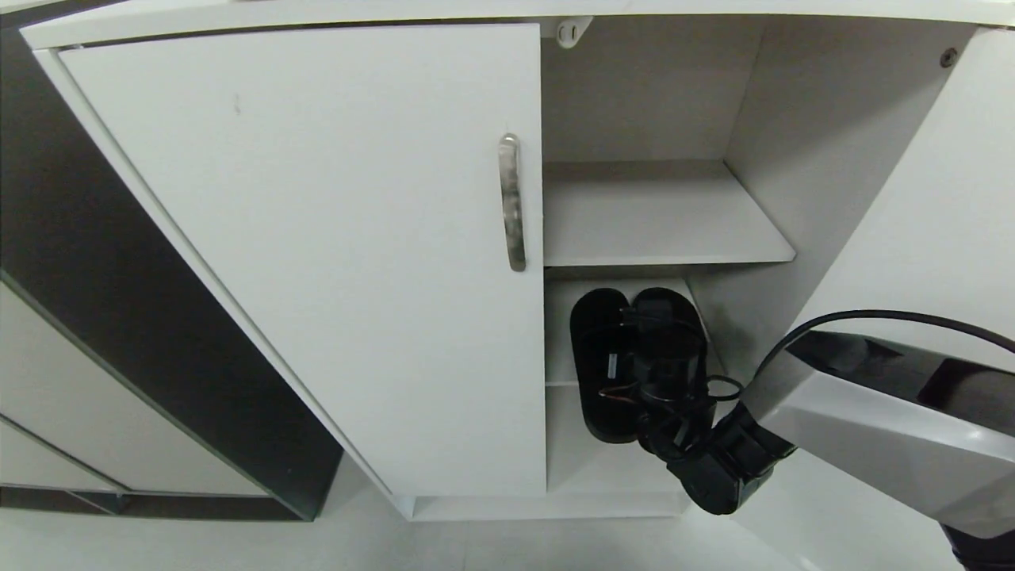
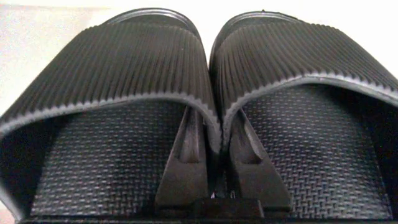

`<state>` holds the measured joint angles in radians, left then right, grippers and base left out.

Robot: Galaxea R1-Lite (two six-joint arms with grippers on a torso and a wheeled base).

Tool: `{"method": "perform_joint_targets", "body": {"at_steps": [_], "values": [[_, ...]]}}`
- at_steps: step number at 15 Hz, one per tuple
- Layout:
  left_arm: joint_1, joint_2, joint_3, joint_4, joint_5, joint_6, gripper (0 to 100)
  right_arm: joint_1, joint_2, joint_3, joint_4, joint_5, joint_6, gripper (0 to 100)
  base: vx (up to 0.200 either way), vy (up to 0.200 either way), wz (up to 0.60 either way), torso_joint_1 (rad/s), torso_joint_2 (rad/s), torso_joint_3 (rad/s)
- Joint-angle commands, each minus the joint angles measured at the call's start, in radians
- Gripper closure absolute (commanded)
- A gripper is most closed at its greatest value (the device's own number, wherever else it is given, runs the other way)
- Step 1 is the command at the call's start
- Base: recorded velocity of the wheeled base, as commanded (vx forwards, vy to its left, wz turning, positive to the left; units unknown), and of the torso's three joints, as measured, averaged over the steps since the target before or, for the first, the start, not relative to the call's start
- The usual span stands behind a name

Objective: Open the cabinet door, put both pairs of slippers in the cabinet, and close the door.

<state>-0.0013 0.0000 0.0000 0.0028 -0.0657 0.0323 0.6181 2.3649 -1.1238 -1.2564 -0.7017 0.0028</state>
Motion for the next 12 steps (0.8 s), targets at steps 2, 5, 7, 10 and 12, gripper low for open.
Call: {"method": "perform_joint_targets", "body": {"at_steps": [2, 5, 7, 10, 12], "values": [[0.000, 0.002, 0.000, 0.000, 0.000, 0.000, 100, -0.004, 0.024, -0.045, 0.006, 0.025, -0.014, 100, 0.000, 0.000, 0.00, 0.000, 0.00, 0.000], [0.000, 0.002, 0.000, 0.000, 0.000, 0.000, 100, -0.015, 0.054, -0.097, 0.026, 0.056, -0.021, 100, 0.000, 0.000, 0.00, 0.000, 0.00, 0.000], [0.000, 0.002, 0.000, 0.000, 0.000, -0.002, 100, -0.026, 0.083, -0.154, 0.046, 0.056, -0.021, 100, 0.000, 0.000, 0.00, 0.000, 0.00, 0.000], [0.000, 0.002, 0.000, 0.000, 0.000, 0.000, 100, -0.049, 0.109, -0.214, 0.081, 0.057, -0.021, 100, 0.000, 0.000, 0.00, 0.000, 0.00, 0.000], [0.000, 0.002, 0.000, 0.000, 0.000, -0.002, 100, -0.057, 0.116, -0.231, 0.095, 0.071, -0.020, 100, 0.000, 0.000, 0.00, 0.000, 0.00, 0.000]]}}
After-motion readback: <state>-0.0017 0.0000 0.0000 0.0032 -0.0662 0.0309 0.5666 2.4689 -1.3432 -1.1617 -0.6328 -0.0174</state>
